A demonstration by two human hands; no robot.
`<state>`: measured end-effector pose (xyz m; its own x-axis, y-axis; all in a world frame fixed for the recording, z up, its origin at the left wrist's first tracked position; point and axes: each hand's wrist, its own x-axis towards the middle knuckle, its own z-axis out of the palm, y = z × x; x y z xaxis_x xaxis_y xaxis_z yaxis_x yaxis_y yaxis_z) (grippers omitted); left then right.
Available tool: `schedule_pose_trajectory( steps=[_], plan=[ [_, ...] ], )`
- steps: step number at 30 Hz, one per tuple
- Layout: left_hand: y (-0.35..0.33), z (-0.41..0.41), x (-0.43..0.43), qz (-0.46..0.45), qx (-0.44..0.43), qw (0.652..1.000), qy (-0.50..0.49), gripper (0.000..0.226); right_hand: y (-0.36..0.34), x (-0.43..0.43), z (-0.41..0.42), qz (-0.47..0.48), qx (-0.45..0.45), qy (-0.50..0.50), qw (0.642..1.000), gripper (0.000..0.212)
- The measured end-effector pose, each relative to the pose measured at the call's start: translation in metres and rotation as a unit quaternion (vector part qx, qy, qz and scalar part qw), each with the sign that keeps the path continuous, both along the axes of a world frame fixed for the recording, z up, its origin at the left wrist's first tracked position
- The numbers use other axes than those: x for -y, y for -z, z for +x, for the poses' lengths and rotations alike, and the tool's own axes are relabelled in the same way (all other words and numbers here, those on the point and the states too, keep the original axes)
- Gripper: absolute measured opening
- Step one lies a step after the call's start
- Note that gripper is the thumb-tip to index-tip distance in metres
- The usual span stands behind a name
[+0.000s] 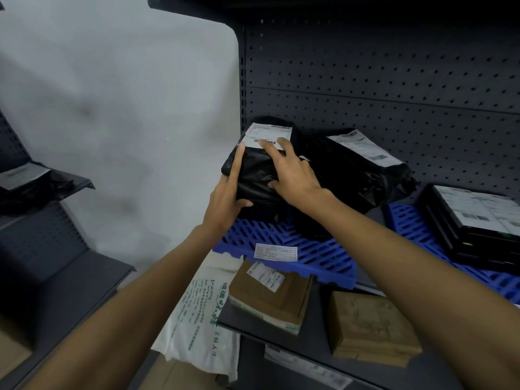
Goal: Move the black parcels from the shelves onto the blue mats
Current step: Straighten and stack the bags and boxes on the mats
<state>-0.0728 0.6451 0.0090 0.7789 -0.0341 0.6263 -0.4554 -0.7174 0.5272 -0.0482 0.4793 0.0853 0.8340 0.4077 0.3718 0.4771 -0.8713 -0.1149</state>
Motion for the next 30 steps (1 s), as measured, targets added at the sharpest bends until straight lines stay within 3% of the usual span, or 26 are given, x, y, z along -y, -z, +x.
schedule_pose_trajectory(
  steps=[8, 14, 18, 22, 25, 30],
  plan=[
    [0.003, 0.009, 0.0, -0.027, -0.003, 0.999, -0.019, 0.104, 0.004, -0.012, 0.008, 0.004, 0.017, -0.007, 1.0, 0.091],
    [-0.023, -0.011, -0.002, 0.014, -0.11, 0.992, -0.055, 0.122, -0.001, -0.012, 0.003, -0.021, -0.005, -0.004, 1.0, 0.091],
    [-0.045, -0.029, -0.007, 0.086, -0.137, 0.981, -0.111, 0.097, -0.013, -0.001, -0.004, -0.052, -0.039, -0.014, 0.998, 0.095],
    [-0.066, -0.037, 0.007, 0.165, -0.057, 0.972, -0.156, 0.081, -0.023, 0.038, -0.012, -0.081, -0.004, -0.046, 0.996, 0.083],
    [-0.076, -0.035, 0.038, 0.208, 0.006, 0.969, -0.136, 0.073, -0.036, 0.082, -0.014, -0.073, 0.057, -0.076, 0.993, 0.066],
    [-0.074, -0.024, 0.11, 0.238, 0.017, 0.967, -0.087, 0.064, -0.052, 0.169, -0.007, -0.03, 0.079, -0.052, 0.995, 0.052]
  ],
)
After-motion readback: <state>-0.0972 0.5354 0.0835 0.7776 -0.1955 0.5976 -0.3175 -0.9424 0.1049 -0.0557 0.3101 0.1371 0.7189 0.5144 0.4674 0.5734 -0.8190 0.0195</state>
